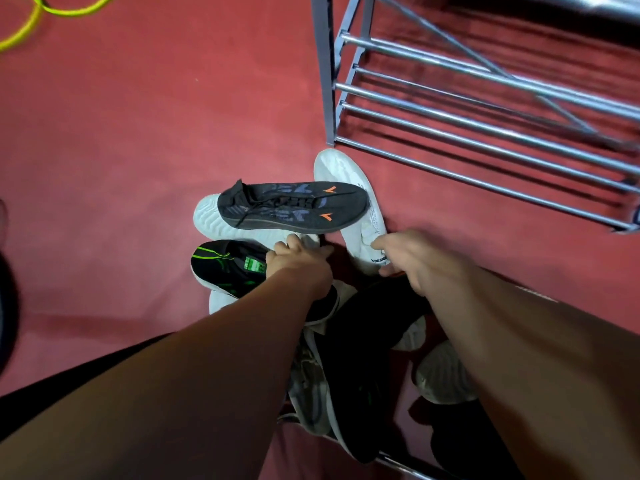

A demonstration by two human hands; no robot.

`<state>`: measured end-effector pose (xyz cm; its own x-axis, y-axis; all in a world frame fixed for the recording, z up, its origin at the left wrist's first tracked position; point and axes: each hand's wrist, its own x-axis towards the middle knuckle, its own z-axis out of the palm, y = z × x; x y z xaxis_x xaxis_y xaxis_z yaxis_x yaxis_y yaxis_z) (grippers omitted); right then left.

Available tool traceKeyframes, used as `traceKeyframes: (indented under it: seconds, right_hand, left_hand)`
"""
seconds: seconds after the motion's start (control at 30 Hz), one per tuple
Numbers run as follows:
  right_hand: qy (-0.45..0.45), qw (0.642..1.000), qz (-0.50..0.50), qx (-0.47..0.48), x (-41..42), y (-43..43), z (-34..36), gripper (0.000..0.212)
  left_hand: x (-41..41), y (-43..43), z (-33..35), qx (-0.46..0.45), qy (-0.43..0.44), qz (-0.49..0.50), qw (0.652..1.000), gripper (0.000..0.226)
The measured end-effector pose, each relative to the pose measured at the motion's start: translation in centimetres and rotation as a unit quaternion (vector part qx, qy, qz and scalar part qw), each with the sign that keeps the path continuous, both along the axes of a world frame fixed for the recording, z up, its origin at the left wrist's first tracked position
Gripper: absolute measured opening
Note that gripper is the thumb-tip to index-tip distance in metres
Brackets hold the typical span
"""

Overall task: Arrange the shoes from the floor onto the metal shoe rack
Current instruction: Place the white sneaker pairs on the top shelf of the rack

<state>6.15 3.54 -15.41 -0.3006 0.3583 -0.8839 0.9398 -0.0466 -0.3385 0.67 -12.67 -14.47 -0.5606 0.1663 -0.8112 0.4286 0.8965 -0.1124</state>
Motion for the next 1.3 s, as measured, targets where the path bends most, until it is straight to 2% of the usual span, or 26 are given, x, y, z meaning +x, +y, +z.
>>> traceKeyframes:
  seconds: [0.13,0.2,0.27,0.37,0.47,0.63,0.8,0.9,1.17,1.2,1.3]
  right_hand:
    - [0.032,0.996,-0.057,-0.057,0.1,0.3,-0.2,0.020]
    - [0.033,0.996,-0.046,-0.070,0.2,0.3,-0.4,0.020]
    - [0.031,0.998,-0.023,-0.058,0.1,0.1,-0.6,0.019]
    - [0.026,0.999,-0.005,-0.032,0.0,-0.2,-0.6,0.016]
    - [0.013,1.000,-0.002,-0.029,-0.2,-0.6,-0.3,0.017]
    - [0.008,0.999,-0.028,-0.045,-0.2,-0.7,-0.1,0.050]
    - [0.020,0.999,-0.021,-0.038,-0.4,-1.1,0.8,0.035]
    - [0.040,0.998,0.006,-0.044,-0.3,-1.9,0.6,0.048]
    - [-0.003,0.990,0.135,0.032,-1.1,-1.7,3.2,0.030]
    - [0.011,0.993,0.114,0.039,-1.1,-1.5,3.5,0.029]
    - [0.053,0.998,-0.015,-0.005,-0.8,-0.6,4.4,0.043]
  left_hand:
    - [-0.9,0.8,-1.4,-0.037,-0.020,0.056,0.998,0.054]
    - [-1.5,0.9,-2.0,-0.038,-0.029,0.037,0.998,0.055]
    - [-1.8,1.0,-2.6,-0.039,-0.032,-0.002,0.999,0.055]
    - [-1.8,1.1,-2.9,-0.029,-0.030,0.005,0.999,0.040]
    - [-1.9,0.5,-2.2,-0.003,0.009,-0.003,1.000,0.044]
    - [-1.1,0.2,2.0,0.036,0.061,-0.090,0.993,0.036]
    - [-1.5,-0.6,3.8,0.052,0.149,-0.223,0.962,0.035]
    - [-1.4,-0.7,4.9,0.063,0.173,-0.260,0.948,0.037]
    - [-1.2,-1.9,8.3,0.056,0.132,-0.287,0.947,0.044]
    - [-1.4,-1.9,9.0,0.058,0.126,-0.286,0.948,0.046]
    - [-1.6,-1.6,10.4,0.053,0.091,-0.298,0.949,0.057]
